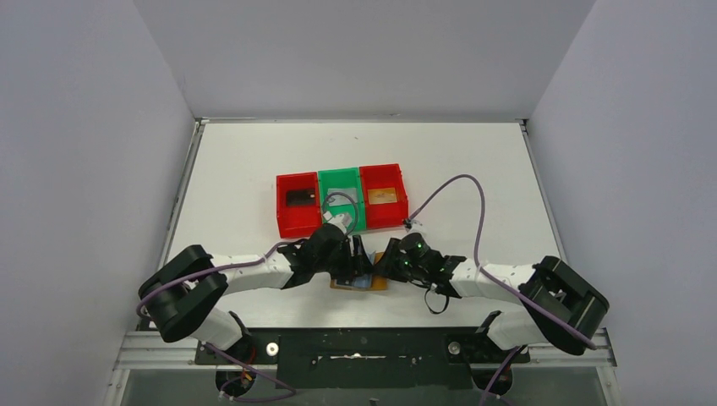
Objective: Take the credit cards out of the card holder
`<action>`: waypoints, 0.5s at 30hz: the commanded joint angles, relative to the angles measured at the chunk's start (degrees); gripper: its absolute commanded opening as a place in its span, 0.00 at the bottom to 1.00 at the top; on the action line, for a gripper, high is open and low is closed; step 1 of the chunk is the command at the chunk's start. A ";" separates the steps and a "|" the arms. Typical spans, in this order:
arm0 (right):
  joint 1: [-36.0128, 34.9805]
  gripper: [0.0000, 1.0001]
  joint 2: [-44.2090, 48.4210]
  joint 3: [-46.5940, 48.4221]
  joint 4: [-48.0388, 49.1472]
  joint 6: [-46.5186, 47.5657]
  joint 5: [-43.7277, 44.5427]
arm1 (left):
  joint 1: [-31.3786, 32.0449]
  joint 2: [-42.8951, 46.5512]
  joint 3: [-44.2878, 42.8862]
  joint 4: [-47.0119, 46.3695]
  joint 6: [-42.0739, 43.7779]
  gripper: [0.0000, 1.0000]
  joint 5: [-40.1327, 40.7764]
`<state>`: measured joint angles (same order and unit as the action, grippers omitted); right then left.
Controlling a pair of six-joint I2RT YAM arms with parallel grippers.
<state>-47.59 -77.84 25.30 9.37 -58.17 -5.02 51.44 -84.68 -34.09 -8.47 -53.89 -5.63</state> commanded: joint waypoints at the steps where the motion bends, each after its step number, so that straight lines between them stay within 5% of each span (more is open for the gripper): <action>1: 0.00 0.32 4.44 -0.99 2.76 -0.80 2.69 | 0.42 0.11 0.56 -4.34 -0.60 0.59 -3.10; 15: 0.90 0.40 11.50 -4.38 3.07 -4.10 5.63 | 0.37 0.20 1.81 -11.82 -2.29 0.53 -6.40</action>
<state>-47.53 -69.45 21.45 9.82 -60.99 -2.02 51.46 -84.66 -32.05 -14.59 -55.79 -10.28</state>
